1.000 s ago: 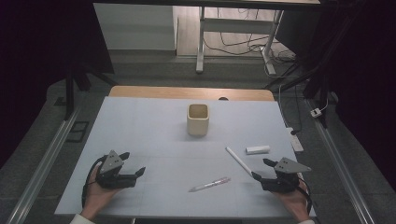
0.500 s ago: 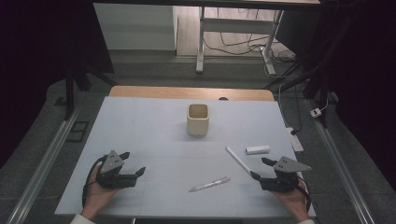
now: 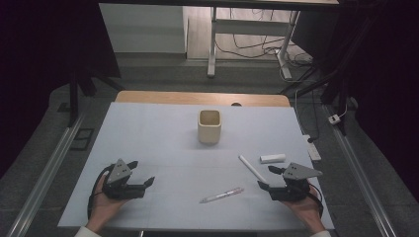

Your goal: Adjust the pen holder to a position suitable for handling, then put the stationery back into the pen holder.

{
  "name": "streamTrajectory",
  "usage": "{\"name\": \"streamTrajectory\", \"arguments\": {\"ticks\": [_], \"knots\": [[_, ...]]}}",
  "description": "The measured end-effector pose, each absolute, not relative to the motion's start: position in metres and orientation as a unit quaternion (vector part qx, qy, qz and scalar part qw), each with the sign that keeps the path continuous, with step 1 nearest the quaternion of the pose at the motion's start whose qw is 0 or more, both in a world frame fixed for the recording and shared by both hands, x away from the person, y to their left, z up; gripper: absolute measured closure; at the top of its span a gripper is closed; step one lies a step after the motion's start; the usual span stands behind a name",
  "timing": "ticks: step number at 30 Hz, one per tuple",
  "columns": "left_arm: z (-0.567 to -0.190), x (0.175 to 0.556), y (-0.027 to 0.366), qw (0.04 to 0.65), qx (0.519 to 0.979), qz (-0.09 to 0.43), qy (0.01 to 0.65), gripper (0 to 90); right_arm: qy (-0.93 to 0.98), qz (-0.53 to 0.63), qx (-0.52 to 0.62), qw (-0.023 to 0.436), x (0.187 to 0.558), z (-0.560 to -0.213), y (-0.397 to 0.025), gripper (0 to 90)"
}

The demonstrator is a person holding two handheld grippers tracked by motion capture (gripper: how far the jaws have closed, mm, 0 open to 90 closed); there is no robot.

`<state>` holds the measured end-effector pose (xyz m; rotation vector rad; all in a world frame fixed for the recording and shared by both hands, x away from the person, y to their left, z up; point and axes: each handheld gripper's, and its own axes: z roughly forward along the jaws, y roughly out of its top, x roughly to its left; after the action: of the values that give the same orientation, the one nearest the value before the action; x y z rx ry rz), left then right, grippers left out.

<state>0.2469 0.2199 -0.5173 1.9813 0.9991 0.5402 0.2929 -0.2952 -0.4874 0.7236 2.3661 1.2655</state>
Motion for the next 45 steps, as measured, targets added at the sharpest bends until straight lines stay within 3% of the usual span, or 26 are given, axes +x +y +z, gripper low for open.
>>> {"name": "streamTrajectory", "arguments": {"ticks": [18,26,45], "knots": [[-0.519,0.248,0.218,0.411,0.796,0.207,0.393,17.7,0.861,0.440,0.210,0.143,0.296,-0.481,-0.259,31.7],[-0.519,0.248,0.217,0.407,0.799,0.205,0.392,17.8,0.876,0.437,0.175,0.101,0.297,-0.478,-0.244,32.5],[-0.520,0.248,0.216,0.406,0.802,0.203,0.389,17.6,0.901,0.410,0.120,0.081,0.302,-0.471,-0.203,32.5]]}}
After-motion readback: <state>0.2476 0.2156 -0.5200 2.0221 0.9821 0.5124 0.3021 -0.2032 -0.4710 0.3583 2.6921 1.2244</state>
